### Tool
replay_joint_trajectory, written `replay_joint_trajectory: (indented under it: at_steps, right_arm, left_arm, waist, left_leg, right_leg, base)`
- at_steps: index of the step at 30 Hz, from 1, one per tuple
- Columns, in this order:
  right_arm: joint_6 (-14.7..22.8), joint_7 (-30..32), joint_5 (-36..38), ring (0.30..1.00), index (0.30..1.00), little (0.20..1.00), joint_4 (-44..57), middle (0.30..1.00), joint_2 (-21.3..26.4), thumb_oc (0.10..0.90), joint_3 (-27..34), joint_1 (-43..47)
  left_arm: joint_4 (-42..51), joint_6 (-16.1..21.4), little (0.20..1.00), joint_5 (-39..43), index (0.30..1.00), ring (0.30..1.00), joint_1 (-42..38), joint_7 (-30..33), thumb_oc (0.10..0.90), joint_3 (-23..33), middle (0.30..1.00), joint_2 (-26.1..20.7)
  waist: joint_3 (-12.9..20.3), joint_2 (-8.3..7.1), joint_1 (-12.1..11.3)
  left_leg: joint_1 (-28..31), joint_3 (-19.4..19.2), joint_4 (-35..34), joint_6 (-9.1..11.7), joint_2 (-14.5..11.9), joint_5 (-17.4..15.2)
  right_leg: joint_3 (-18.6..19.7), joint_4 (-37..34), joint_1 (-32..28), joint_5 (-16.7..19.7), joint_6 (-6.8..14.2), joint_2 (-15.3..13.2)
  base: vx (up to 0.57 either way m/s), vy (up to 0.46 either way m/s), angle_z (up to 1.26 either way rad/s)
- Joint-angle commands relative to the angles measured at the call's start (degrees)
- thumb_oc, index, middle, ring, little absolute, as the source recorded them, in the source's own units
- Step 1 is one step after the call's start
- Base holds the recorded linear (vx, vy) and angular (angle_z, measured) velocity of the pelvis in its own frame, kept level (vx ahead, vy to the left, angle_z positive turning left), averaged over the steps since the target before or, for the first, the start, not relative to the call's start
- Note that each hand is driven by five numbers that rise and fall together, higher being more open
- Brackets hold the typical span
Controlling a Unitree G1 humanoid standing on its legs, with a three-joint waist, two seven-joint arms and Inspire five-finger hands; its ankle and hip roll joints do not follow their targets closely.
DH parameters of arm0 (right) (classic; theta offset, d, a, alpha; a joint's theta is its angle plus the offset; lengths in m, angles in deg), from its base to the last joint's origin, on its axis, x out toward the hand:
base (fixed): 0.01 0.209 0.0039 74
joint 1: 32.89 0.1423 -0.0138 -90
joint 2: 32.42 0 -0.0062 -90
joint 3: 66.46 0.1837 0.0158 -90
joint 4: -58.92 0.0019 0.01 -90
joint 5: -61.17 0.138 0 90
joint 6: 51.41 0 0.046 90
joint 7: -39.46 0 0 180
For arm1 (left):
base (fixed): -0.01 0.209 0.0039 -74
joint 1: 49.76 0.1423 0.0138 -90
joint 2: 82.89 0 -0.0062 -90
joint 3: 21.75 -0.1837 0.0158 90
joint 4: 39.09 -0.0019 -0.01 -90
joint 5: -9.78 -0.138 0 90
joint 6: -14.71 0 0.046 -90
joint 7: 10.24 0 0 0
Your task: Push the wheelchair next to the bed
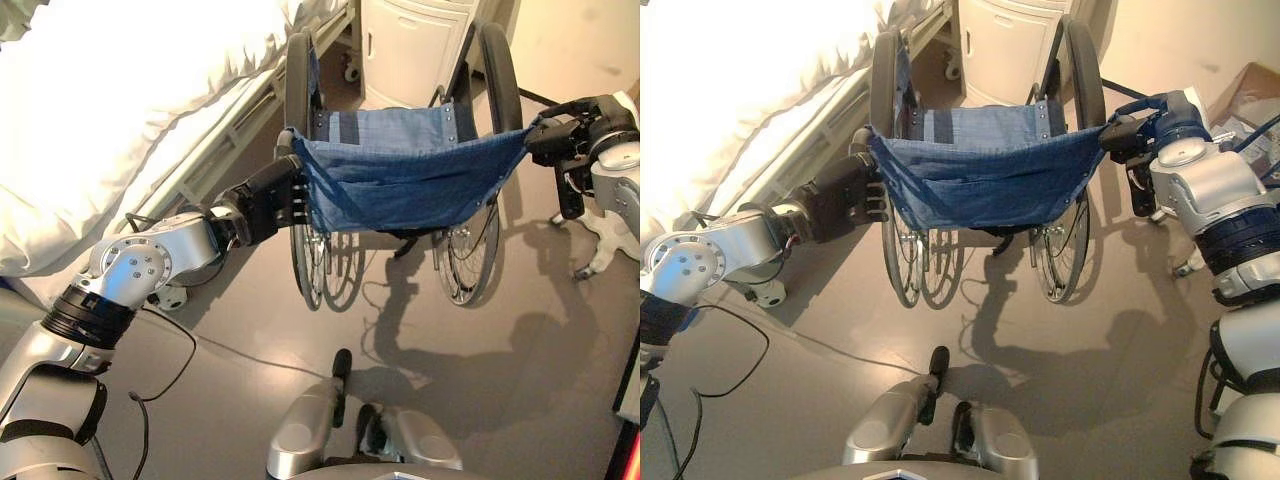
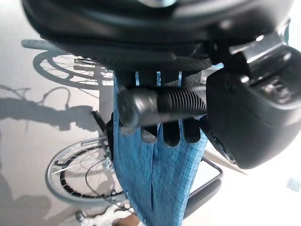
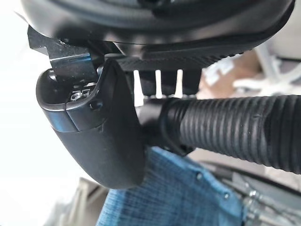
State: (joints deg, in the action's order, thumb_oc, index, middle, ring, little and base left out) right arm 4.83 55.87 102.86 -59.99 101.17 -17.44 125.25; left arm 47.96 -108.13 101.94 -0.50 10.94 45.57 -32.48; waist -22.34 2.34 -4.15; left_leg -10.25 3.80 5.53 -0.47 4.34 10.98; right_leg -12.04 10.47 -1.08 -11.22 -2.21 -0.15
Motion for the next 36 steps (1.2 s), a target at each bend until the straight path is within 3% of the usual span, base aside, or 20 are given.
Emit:
replay_joint_trajectory:
  at_steps: [1, 11, 13, 14, 15, 16, 18, 36]
  right_arm:
    - [8.1, -5.9, 4.0, 0.3, 0.3, 0.3, 6.1, 0.3, -6.2, 0.4, -0.3, 6.4]
    - [7.4, -4.3, 3.7, 0.3, 0.3, 0.3, 5.7, 0.3, -9.3, 0.4, 0.2, 5.3]
    - [7.5, -3.3, 3.7, 0.3, 0.3, 0.3, 6.4, 0.3, -9.4, 0.4, 0.9, 4.4]
    - [7.5, -2.9, 3.3, 0.408, 0.408, 0.408, 6.9, 0.408, -9.4, 0.472, 1.4, 3.7]
    - [7.3, -2.7, 3.3, 0.429, 0.429, 0.429, 7.0, 0.429, -9.4, 0.486, 1.6, 3.7]
    - [7.3, -2.4, 3.4, 0.707, 0.707, 0.707, 7.0, 0.707, -9.3, 0.671, 1.8, 3.5]
    - [7.4, -2.3, 3.5, 0.9, 0.9, 0.9, 7.0, 0.9, -9.0, 0.8, 2.0, 3.3]
    - [7.5, -3.2, 3.5, 0.9, 0.9, 0.9, 7.5, 0.9, -5.8, 0.8, 4.2, -1.5]
  left_arm:
    - [4.3, 7.7, 0.3, 3.4, 0.3, 0.3, -5.6, -3.4, 0.4, 4.3, 0.3, -3.8]
    - [2.0, 8.0, 0.3, -1.4, 0.3, 0.3, -4.3, -2.9, 0.4, 5.3, 0.3, -1.4]
    - [2.3, 8.6, 0.564, -2.5, 0.564, 0.564, -3.4, -2.6, 0.576, 5.9, 0.564, -1.1]
    - [2.6, 8.9, 0.822, -2.7, 0.822, 0.822, -3.0, -2.4, 0.748, 6.3, 0.822, -1.1]
    - [2.7, 9.0, 0.9, -2.8, 0.9, 0.9, -3.0, -2.2, 0.8, 6.4, 0.9, -1.0]
    - [2.8, 8.9, 0.9, -3.1, 0.9, 0.9, -3.0, -1.9, 0.8, 6.5, 0.9, -0.9]
    - [2.8, 8.8, 0.9, -3.1, 0.9, 0.9, -3.1, -1.5, 0.8, 6.7, 0.9, -0.8]
    - [3.4, 7.8, 0.9, -6.1, 0.9, 0.9, -0.7, 0.4, 0.8, 8.4, 0.9, 0.1]
  waist:
    - [6.4, -5.63, -5.5]
    - [6.3, -5.58, -5.4]
    - [6.3, -5.42, -5.3]
    - [6.4, -5.32, -5.1]
    - [6.4, -5.27, -5.1]
    - [6.5, -5.19, -5.0]
    - [6.7, -5.07, -4.8]
    - [11.1, -4.36, -2.5]
  left_leg:
    - [-3.9, -5.2, 9.8, 2.3, 1.3, -6.5]
    - [-1.7, -3.6, 5.8, 2.8, -0.2, -5.6]
    - [-1.0, -3.4, 5.2, 2.8, -0.4, -5.7]
    - [-0.6, -3.4, 4.7, 2.7, -0.5, -5.8]
    - [-0.3, -3.4, 4.4, 2.7, -0.5, -5.8]
    - [0.1, -3.4, 3.9, 2.6, -0.6, -5.8]
    - [0.7, -3.3, 3.1, 2.6, -0.7, -5.7]
    - [10.2, -3.6, -5.0, 1.5, -1.4, -6.8]
  right_leg:
    - [3.5, -11.8, -3.2, 14.7, 5.6, -2.5]
    - [2.3, -13.6, -3.8, 15.5, 5.3, -1.9]
    - [2.1, -13.7, -3.9, 15.5, 5.4, -2.0]
    - [2.0, -13.7, -4.0, 15.4, 5.3, -2.0]
    - [1.9, -13.7, -4.0, 15.4, 5.4, -2.0]
    - [1.8, -13.7, -4.0, 15.3, 5.4, -2.0]
    - [1.8, -13.7, -3.9, 15.2, 5.4, -1.9]
    - [1.6, -14.8, -4.4, 15.2, 6.7, -2.4]
  base:
    - [0.02, -0.096, -0.03]
    - [0.01, -0.064, 0.39]
    - [0.0, -0.007, 0.29]
    - [-0.01, 0.004, 0.2]
    - [-0.01, 0.005, 0.21]
    - [-0.01, 0.007, 0.1]
    - [0.0, 0.008, 0.02]
    - [0.01, 0.038, 0.01]
